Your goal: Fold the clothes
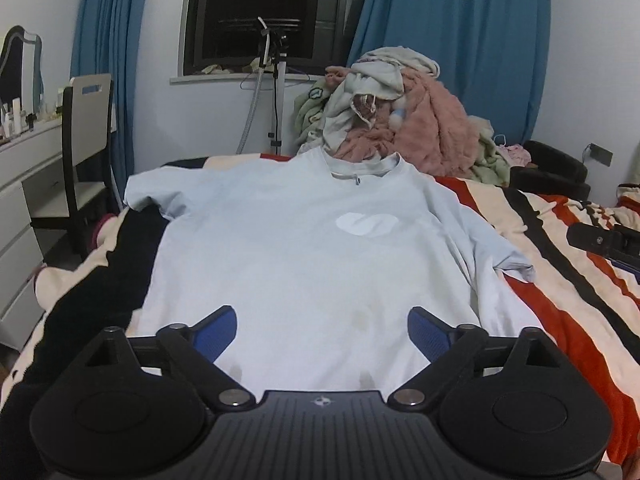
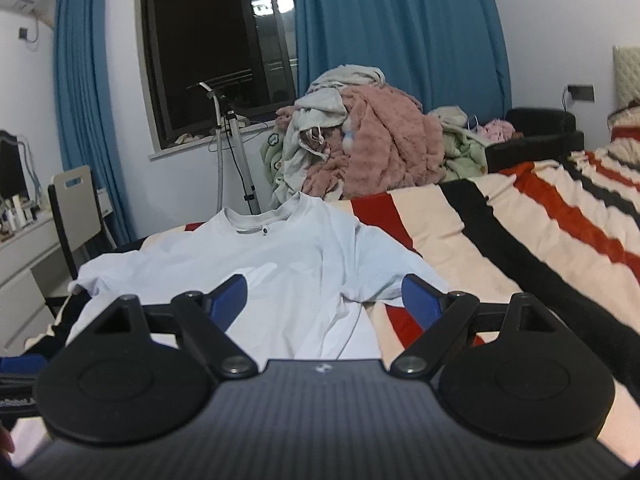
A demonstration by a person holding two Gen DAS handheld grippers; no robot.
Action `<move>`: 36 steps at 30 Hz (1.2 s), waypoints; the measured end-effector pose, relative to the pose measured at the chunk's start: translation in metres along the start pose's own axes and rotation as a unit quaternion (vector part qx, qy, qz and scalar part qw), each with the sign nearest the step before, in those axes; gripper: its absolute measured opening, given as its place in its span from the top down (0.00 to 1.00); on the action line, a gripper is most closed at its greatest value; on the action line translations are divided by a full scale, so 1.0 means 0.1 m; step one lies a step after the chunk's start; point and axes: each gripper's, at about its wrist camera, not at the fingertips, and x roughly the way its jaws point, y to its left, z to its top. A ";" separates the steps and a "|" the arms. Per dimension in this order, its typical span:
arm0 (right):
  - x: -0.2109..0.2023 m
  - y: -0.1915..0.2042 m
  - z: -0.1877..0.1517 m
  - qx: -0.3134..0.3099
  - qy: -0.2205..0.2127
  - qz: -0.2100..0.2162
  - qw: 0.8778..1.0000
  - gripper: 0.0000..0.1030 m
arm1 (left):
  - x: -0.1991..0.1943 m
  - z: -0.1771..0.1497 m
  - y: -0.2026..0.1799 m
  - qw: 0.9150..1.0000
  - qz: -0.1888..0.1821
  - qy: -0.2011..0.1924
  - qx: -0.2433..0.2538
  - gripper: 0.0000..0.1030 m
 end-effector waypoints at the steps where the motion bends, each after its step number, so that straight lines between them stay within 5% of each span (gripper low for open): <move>1: 0.00 0.01 0.00 -0.003 -0.001 0.000 1.000 0.17 | 0.02 0.00 0.02 1.000 -0.002 0.000 -0.001 0.09; 5: 0.01 -0.06 0.01 0.015 0.002 0.002 1.000 0.17 | 0.11 -0.01 0.08 1.000 0.002 -0.001 0.002 0.08; 9: 0.37 -0.43 0.19 0.113 0.035 0.012 0.993 0.17 | 0.11 -0.06 0.08 1.000 0.012 -0.001 -0.003 0.08; 15: 1.16 -1.13 0.31 0.239 0.077 -0.016 0.968 0.17 | 0.21 -0.09 0.12 1.000 0.017 0.000 -0.025 0.08; 21: 2.13 -1.76 -0.09 0.311 0.143 -0.048 0.938 0.20 | 0.43 -0.10 0.20 0.998 0.005 0.012 -0.061 0.08; 27: 2.50 -1.74 -0.24 0.296 0.141 0.031 0.944 0.31 | 0.71 -0.13 0.24 0.996 -0.014 0.033 -0.086 0.08; 29: 2.60 -1.62 -0.15 0.255 0.146 0.039 0.955 0.48 | 0.79 -0.13 0.22 0.996 -0.019 0.033 -0.081 0.08; 30: 2.62 -1.55 -0.06 0.226 0.139 0.038 0.963 0.80 | 0.82 -0.13 0.22 0.996 -0.019 0.034 -0.080 0.08; 31: 2.64 -1.48 0.04 0.197 0.131 0.036 0.971 0.91 | 0.86 -0.13 0.22 0.996 -0.020 0.036 -0.081 0.08; 36: 2.62 -1.22 0.61 0.081 0.066 0.015 0.994 0.92 | 0.97 -0.13 0.25 0.995 -0.024 0.044 -0.086 0.08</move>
